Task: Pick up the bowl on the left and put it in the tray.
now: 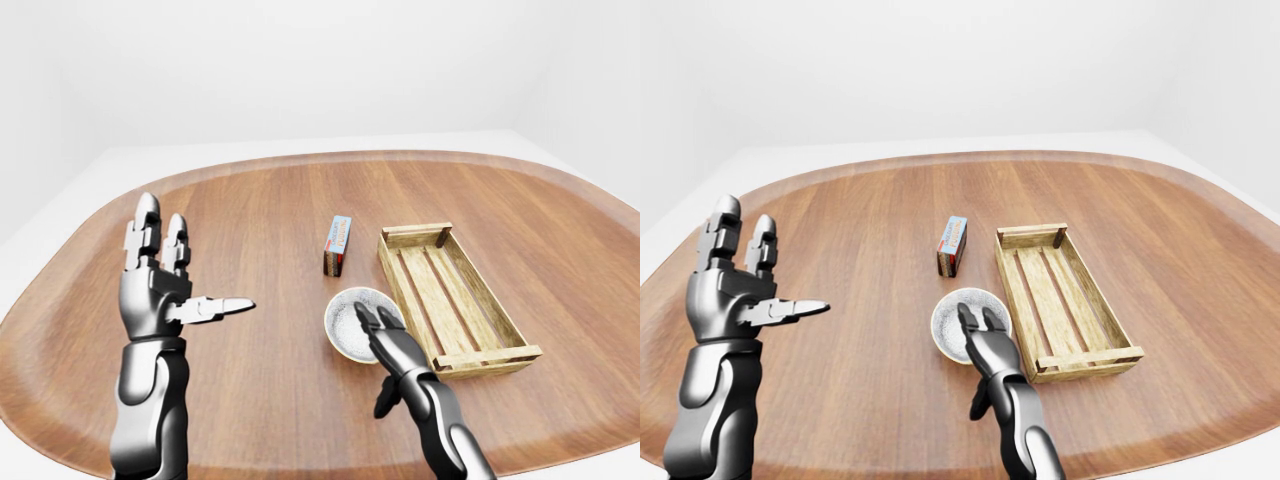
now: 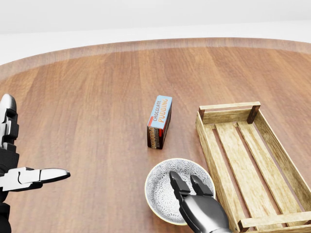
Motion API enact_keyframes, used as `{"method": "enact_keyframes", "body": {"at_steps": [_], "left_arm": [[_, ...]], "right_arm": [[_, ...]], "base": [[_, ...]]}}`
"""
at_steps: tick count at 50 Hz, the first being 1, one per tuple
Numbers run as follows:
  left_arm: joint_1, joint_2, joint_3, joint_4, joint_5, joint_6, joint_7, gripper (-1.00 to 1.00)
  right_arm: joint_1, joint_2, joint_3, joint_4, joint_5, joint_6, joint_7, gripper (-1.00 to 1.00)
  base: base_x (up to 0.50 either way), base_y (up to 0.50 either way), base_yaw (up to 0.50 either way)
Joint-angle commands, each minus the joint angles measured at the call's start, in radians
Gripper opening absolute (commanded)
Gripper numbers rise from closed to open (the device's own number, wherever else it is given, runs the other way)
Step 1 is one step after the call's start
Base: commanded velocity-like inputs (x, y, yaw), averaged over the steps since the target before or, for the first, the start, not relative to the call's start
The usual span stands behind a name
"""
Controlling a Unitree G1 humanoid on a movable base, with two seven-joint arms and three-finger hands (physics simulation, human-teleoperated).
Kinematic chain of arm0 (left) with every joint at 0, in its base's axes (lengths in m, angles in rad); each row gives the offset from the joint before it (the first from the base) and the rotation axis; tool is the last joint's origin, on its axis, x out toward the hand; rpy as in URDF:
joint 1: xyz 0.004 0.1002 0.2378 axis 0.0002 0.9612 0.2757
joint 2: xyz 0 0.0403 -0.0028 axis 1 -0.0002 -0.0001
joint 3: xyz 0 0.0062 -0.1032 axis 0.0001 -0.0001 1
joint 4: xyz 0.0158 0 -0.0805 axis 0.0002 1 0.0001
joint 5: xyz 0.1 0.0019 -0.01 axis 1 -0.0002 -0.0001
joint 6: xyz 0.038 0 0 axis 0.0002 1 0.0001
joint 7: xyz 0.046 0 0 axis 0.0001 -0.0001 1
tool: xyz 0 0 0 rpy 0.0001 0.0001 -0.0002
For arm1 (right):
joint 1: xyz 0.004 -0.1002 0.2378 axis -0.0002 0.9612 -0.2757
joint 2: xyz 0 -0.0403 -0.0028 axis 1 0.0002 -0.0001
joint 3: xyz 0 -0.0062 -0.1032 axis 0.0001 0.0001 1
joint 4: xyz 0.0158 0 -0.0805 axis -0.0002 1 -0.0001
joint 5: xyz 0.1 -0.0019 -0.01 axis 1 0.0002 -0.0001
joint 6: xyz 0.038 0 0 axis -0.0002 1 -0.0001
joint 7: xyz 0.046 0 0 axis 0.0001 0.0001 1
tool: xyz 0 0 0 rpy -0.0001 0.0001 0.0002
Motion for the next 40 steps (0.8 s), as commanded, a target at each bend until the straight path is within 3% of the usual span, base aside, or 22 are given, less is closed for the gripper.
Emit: {"method": "enact_keyframes", "body": {"at_steps": [1, 40], "left_arm": [[-0.001, -0.012, -0.039, 0.091, 0.063, 0.0, 0.013, 1.0], [-0.009, -0.007, -0.034, 0.1, 0.057, 0.0, 0.014, 1.0]], "right_arm": [[-0.044, 0.004, -0.004, 0.085, -0.027, 0.0, 0.001, 1.0], [-0.106, 0.023, -0.001, 0.175, -0.053, 0.0, 0.016, 1.0]], "base": [[0.0, 0.0, 0.0], [0.0, 0.0, 0.0]]}}
